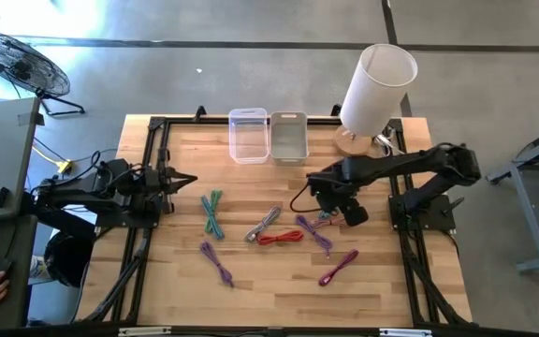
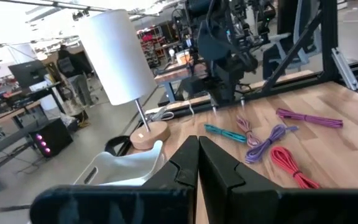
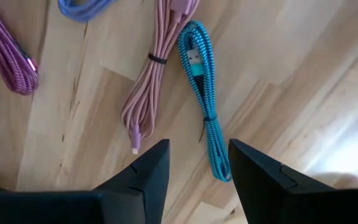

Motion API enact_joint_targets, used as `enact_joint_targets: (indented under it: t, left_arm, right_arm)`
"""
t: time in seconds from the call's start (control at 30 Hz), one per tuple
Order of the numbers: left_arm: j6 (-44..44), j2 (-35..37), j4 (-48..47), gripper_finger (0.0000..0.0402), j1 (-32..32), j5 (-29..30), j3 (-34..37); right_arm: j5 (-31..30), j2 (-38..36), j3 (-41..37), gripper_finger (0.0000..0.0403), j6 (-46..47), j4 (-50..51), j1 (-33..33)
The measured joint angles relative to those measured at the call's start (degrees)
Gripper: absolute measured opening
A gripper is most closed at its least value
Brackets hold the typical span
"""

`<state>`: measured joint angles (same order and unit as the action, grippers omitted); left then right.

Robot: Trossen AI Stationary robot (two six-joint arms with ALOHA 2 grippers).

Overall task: Pick & Place USB Port
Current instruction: Put the blue patterned charger cable into the transparent bin

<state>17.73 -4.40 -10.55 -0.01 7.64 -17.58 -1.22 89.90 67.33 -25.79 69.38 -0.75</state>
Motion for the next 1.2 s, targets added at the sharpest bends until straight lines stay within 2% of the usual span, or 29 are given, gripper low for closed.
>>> enact_joint_targets:
  t: [0.33, 0.47, 0.83, 1.2]
  left_arm:
    - [-0.03, 0.0, 0.0, 0.0009, 0.0, -2.82, 0.02]
    - [-0.03, 0.0, 0.0, 0.0009, 0.0, -2.81, 0.02]
    - [-0.01, 0.0, -0.43, 0.0009, 0.0, -1.5, 0.07]
    - [0.56, 0.0, -0.76, 0.0009, 0.0, 0.44, 0.09]
  right_arm:
    - [-0.23, 2.02, -9.21, 0.0158, -0.09, -8.46, 0.0]
    - [-4.24, 2.02, -12.52, 0.0156, 0.04, -11.71, -0.01]
    - [-7.2, 2.0, -17.73, 0.0154, -1.7, -20.28, -0.38]
    - [-5.63, 1.98, -21.13, 0.0154, -1.21, -28.32, -1.94]
